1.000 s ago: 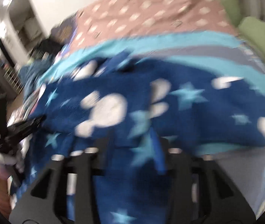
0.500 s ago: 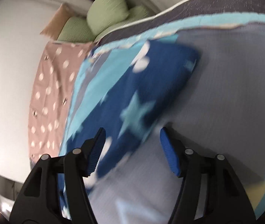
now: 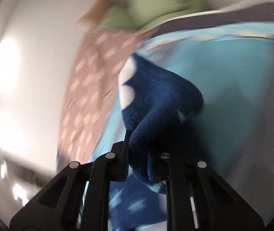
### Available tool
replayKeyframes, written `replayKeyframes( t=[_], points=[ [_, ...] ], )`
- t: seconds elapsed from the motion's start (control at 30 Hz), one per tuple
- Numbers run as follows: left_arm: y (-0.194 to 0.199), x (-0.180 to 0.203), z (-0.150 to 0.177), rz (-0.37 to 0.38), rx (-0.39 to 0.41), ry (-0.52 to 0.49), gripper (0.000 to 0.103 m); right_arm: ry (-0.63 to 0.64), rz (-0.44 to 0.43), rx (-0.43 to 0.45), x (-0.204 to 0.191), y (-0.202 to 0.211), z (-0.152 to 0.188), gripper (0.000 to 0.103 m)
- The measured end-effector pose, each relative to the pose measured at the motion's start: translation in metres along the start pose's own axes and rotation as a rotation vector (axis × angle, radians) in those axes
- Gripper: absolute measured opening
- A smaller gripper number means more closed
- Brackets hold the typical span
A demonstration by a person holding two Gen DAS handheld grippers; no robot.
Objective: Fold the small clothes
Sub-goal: 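Grasp the other sleeve with the right gripper and lift it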
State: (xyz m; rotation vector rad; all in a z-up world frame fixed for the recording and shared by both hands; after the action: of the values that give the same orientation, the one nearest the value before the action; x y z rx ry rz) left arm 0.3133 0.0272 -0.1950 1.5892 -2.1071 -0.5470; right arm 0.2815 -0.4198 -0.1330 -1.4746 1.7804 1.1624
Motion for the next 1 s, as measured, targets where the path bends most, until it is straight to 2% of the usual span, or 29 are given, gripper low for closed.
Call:
replayKeyframes(
  t=[0.07, 0.13, 0.17, 0.2, 0.3, 0.37, 0.4, 0.47, 0.57, 0.6, 0.67, 0.73, 0.77, 0.83, 0.9, 1.0],
  points=[
    [0.000, 0.000, 0.000, 0.005, 0.002, 0.008, 0.065, 0.125, -0.109, -0.089, -0.062, -0.008, 0.048, 0.014],
    [0.001, -0.001, 0.000, 0.009, 0.004, 0.012, 0.065, 0.257, -0.217, -0.193, -0.116, -0.011, 0.110, 0.014],
    [0.001, -0.001, 0.000, 0.011, 0.004, 0.015, 0.065, 0.297, -0.246, -0.228, -0.130, -0.010, 0.131, 0.014],
    [0.001, -0.001, 0.000, 0.012, 0.004, 0.016, 0.065, 0.375, -0.297, -0.299, -0.150, -0.009, 0.172, 0.014],
    [0.001, -0.002, -0.001, 0.020, 0.006, 0.025, 0.065, 0.550, -0.332, -0.421, -0.167, -0.008, 0.243, 0.014],
    [0.002, -0.003, -0.001, 0.029, 0.009, 0.036, 0.065, 0.656, -0.304, -0.477, -0.157, -0.007, 0.281, 0.014],
    [0.003, -0.004, -0.002, 0.035, 0.012, 0.043, 0.065, 0.699, -0.281, -0.502, -0.148, -0.007, 0.297, 0.018],
    [0.006, -0.006, -0.004, 0.061, 0.024, 0.074, 0.065, 0.743, -0.258, -0.509, -0.135, -0.007, 0.310, 0.021],
    [0.013, -0.007, -0.009, 0.135, 0.046, 0.161, 0.066, 0.806, -0.280, -0.484, -0.135, -0.006, 0.309, 0.037],
    [0.015, -0.006, -0.010, 0.169, 0.046, 0.203, 0.068, 0.820, -0.295, -0.482, -0.137, -0.001, 0.311, 0.044],
    [0.019, 0.000, -0.014, 0.257, 0.040, 0.303, 0.069, 0.842, -0.326, -0.469, -0.140, 0.009, 0.318, 0.050],
    [0.024, 0.011, -0.020, 0.361, 0.026, 0.393, 0.069, 0.867, -0.355, -0.452, -0.144, 0.012, 0.318, 0.051],
    [0.025, 0.017, -0.021, 0.390, 0.019, 0.415, 0.069, 0.892, -0.388, -0.440, -0.148, 0.018, 0.321, 0.051],
    [0.027, 0.027, -0.025, 0.422, 0.011, 0.428, 0.070, 0.945, -0.456, -0.439, -0.161, 0.026, 0.327, 0.054],
    [0.026, 0.035, -0.028, 0.424, 0.012, 0.402, 0.071, 1.008, -0.504, -0.452, -0.168, 0.041, 0.336, 0.057],
    [0.019, 0.039, -0.024, 0.435, -0.032, 0.421, 0.071, 1.067, -0.503, -0.470, -0.165, 0.044, 0.346, 0.059]
  ],
)
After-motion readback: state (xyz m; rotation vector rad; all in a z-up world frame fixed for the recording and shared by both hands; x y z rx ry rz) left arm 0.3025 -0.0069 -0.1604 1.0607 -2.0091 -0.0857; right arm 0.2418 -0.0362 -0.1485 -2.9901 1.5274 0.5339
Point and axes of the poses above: each gripper's, at about its wrist camera, not at the fingertips, and y roughly against the way its jaws point, x to its right, z to its underside, the point moved 10 cm from there along -y, roughly the way its jaws point, and after that the axes turned 15 degrees about x, right-handed, at the moved point
